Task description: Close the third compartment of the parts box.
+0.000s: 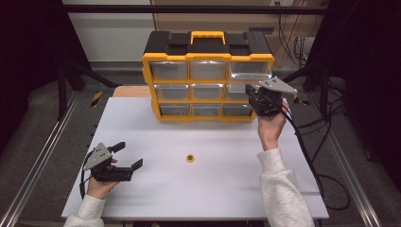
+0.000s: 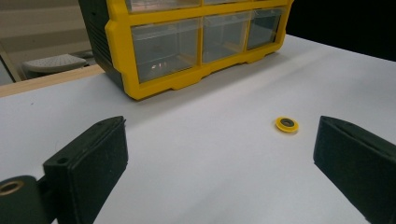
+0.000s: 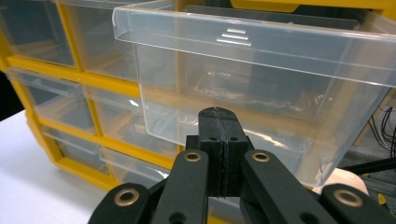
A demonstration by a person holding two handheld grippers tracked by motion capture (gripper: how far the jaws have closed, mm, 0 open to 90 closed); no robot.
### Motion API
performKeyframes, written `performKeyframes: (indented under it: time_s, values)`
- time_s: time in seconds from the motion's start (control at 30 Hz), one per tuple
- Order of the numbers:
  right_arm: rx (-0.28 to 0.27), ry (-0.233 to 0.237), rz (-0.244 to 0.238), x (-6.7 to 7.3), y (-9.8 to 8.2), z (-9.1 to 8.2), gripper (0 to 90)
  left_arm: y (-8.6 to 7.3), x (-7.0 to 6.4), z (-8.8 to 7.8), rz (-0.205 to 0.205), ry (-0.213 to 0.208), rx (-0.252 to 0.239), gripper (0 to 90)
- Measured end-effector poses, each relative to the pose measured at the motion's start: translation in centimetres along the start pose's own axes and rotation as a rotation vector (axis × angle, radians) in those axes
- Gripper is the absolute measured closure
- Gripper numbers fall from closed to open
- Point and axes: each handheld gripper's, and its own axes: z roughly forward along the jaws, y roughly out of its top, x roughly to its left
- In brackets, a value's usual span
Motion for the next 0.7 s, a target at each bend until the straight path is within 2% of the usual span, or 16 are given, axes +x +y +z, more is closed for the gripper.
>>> performKeyframes:
  time_s: [0.7]
  values:
    - [0.002, -0.032, -0.001, -1.4, 0.0, 2.4, 90.0, -0.1, 0.0, 0.1, 0.000, 0.000, 0.003, 2.7]
